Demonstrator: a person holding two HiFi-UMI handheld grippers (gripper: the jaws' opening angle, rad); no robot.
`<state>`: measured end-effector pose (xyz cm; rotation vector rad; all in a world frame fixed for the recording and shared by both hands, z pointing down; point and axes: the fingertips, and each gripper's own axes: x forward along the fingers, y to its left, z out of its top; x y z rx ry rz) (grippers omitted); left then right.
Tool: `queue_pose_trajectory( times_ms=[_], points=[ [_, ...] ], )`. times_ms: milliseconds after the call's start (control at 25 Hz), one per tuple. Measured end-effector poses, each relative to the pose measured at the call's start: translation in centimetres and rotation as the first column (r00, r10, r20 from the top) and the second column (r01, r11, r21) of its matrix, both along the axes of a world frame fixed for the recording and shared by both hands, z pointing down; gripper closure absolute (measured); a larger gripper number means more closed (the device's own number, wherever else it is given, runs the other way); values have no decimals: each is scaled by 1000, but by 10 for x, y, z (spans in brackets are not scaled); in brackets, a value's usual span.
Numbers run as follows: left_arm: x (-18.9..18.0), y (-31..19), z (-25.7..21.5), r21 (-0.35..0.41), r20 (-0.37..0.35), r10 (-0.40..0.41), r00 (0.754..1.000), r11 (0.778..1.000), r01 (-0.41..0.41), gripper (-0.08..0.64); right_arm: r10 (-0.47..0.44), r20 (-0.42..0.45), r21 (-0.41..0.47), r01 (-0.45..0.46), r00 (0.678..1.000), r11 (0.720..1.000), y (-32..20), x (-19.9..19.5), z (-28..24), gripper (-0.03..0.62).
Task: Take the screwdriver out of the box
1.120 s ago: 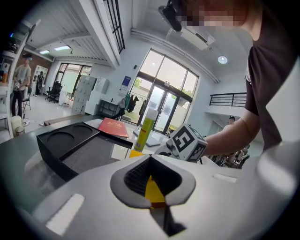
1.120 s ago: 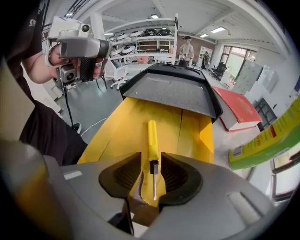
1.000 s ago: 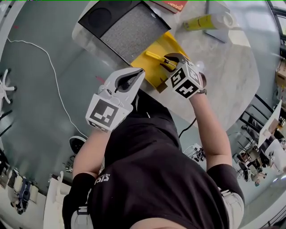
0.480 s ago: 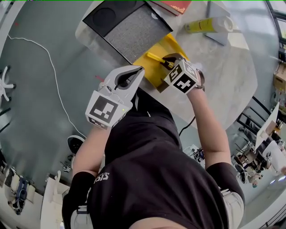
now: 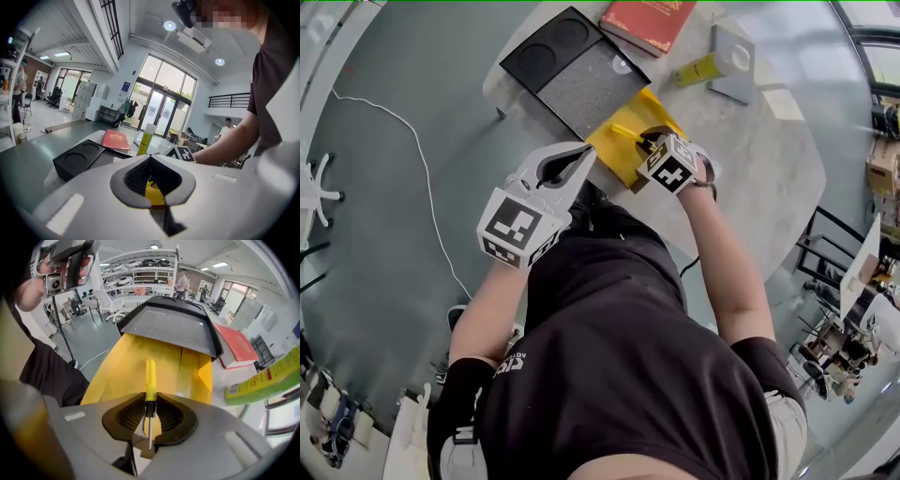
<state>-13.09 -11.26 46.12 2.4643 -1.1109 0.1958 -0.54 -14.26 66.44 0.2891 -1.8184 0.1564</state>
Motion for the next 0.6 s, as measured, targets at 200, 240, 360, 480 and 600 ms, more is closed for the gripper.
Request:
queue_pose_trajectory(
  times_ms=[200,240,360,480,600],
  points=[
    [-1,11,-30,25,-7,4,1000,1000,-4,560,67,90,22,-69,994,997,7,1,-42,506],
    [0,11,-35,30,-6,8,1000,1000,-7,560,75,111,32,-79,991,996,6,0,-50,507],
    [7,9,-45,45,5,23,1000,999,-23,560,97,185,68,-111,978,992,6,-2,-80,507],
    [21,12,-54,54,15,40,999,998,-41,560,133,282,71,-160,950,985,15,0,-113,507],
    [40,10,-62,67,33,61,998,996,-63,560,171,392,57,-209,904,976,22,5,-146,506]
  ],
)
